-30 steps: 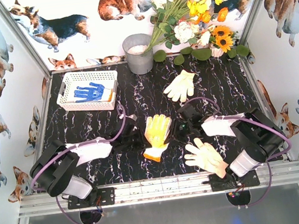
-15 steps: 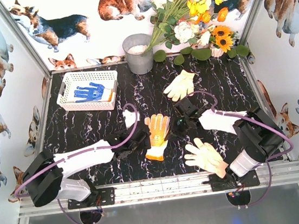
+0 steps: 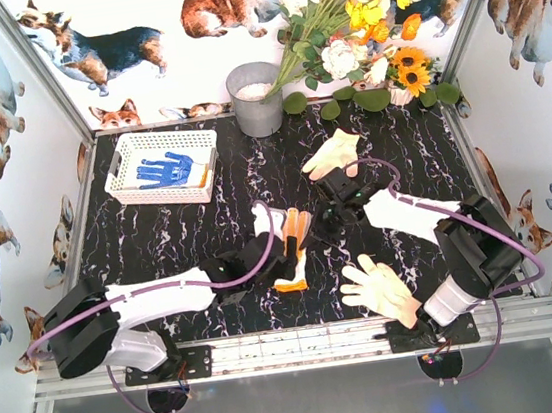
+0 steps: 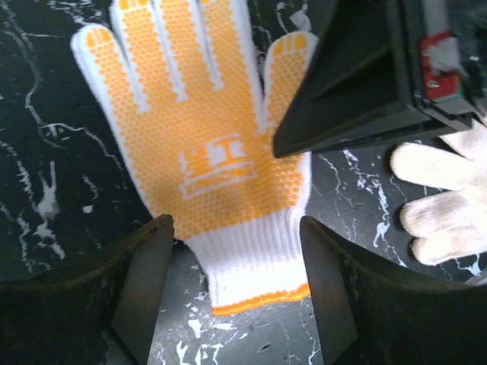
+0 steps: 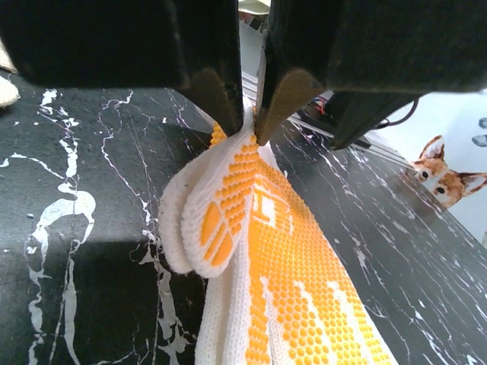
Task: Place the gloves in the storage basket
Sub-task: Pick up the glove from the center of the board.
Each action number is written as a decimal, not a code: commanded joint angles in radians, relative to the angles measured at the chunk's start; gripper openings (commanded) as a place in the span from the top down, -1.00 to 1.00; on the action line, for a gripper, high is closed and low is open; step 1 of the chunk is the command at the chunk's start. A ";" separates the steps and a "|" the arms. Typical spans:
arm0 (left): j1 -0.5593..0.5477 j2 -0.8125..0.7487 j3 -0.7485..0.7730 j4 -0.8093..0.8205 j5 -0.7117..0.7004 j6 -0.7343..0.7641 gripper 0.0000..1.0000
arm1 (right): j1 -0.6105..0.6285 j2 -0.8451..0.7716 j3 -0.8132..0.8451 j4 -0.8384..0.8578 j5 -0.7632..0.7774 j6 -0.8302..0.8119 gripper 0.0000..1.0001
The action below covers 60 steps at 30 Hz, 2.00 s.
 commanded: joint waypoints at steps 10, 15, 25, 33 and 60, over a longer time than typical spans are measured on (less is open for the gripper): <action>-0.051 0.139 0.064 0.130 -0.042 0.062 -0.27 | -0.001 0.018 0.024 0.054 0.008 0.139 0.94; -0.085 0.189 0.117 0.110 -0.086 0.049 -0.21 | -0.001 0.015 0.018 0.066 0.021 0.159 0.94; -0.108 0.278 0.178 0.013 -0.213 -0.023 0.21 | -0.001 0.000 -0.018 0.120 0.025 0.206 0.91; -0.109 0.270 0.176 -0.039 -0.261 -0.069 1.00 | -0.007 -0.003 -0.031 0.147 0.015 0.200 0.79; -0.109 0.213 0.157 0.001 -0.189 -0.045 1.00 | 0.032 0.032 -0.169 0.400 -0.013 0.178 -0.17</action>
